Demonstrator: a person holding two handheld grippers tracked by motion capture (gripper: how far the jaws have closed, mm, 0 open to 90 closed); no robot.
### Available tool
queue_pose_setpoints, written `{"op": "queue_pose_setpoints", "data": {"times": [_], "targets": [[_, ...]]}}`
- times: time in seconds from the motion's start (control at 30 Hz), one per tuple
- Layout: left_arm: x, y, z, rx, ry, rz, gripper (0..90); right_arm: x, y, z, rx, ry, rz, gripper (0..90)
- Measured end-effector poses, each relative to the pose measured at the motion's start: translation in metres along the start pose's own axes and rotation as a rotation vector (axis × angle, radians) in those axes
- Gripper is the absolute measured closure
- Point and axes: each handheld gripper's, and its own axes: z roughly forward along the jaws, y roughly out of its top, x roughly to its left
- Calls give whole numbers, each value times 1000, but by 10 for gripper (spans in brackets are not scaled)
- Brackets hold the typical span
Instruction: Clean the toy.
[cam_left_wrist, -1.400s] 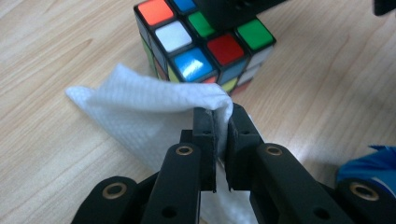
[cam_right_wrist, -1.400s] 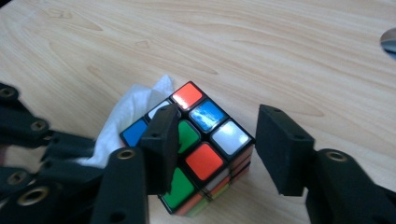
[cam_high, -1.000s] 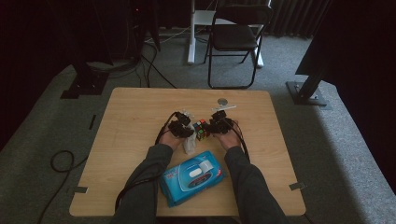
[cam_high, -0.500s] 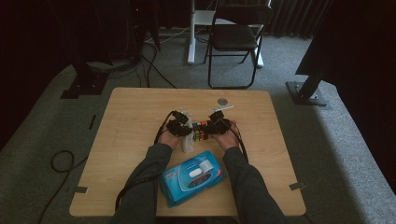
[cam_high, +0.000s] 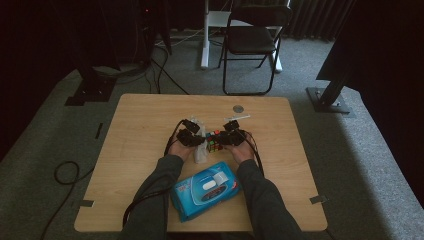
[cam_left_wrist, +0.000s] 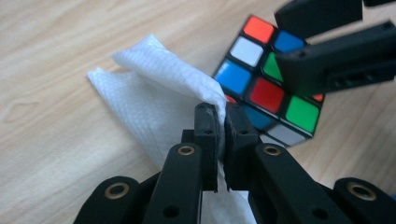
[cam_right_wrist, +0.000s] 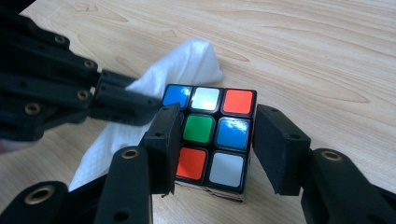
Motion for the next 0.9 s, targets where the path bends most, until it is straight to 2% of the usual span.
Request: {"op": "queue_pose_setpoints", "data": {"times": [0.1, 0.17, 0.2, 0.23, 0.33, 0.43, 0.53, 0.63, 0.73, 0.8, 0.9], "targets": [[-2, -2, 3, 25, -10, 18, 864, 1, 0, 0, 1, -4, 1, 521], [-5, -4, 5, 44, -20, 50, 866, 1, 0, 0, 1, -4, 5, 522], [-7, -4, 2, 41, -37, 81, 865, 1, 0, 0, 1, -3, 7, 521], [-7, -4, -1, 33, -49, 86, 865, 0, 0, 0, 1, -3, 8, 521], [-6, -3, -6, 4, -65, 81, 864, 0, 0, 0, -1, -2, 10, 519], [0, -1, -15, -59, -96, 45, 863, 0, 0, 1, -2, -3, 12, 519], [0, 0, -16, -87, -91, 27, 863, 0, 0, 1, -2, -3, 13, 519], [0, -1, -9, -65, -85, 20, 864, 0, 0, 1, -2, -3, 16, 519], [2, -1, -7, -65, -92, 8, 865, -1, -1, 0, -2, -3, 21, 518], [3, 0, -7, -42, -67, 23, 865, -1, -1, 0, -3, 0, 22, 519], [3, -1, -5, -25, -40, 20, 865, -1, -1, 0, -2, -1, 22, 518]]}}
